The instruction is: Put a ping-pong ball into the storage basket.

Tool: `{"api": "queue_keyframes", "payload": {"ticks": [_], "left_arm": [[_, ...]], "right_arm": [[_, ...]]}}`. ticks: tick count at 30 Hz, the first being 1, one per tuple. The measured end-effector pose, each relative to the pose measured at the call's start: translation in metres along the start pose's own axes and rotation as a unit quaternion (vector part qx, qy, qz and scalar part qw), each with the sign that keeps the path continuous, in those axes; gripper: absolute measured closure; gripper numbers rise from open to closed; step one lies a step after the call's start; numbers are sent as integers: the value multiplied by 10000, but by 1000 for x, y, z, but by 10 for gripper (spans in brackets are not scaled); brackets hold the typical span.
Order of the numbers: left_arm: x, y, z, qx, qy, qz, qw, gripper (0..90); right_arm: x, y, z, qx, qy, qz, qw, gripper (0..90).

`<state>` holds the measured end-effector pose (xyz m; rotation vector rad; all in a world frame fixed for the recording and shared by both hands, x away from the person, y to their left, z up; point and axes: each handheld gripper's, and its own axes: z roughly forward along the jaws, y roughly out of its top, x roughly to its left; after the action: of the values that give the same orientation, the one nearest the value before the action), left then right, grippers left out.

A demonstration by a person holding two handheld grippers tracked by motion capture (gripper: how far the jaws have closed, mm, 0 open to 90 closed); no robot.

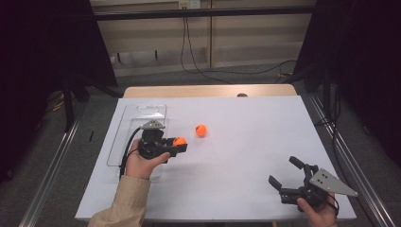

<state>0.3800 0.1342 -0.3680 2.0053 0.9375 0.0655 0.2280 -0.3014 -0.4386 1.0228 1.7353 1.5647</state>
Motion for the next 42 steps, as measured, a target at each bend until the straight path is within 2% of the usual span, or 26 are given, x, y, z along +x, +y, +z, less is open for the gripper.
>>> {"api": "queue_keyframes", "payload": {"ticks": [18,33,42], "left_arm": [[5,3,-7,32,83,-10,10000,509],[10,6,-16,-45,100,-139,9998,509],[13,9,-19,-14,150,-135,9998,509]], "right_arm": [[0,0,0,-13,-4,1,10000,7],[-1,0,0,-20,-13,26,10000,7],[-1,0,0,-30,-10,47,10000,7]]}}
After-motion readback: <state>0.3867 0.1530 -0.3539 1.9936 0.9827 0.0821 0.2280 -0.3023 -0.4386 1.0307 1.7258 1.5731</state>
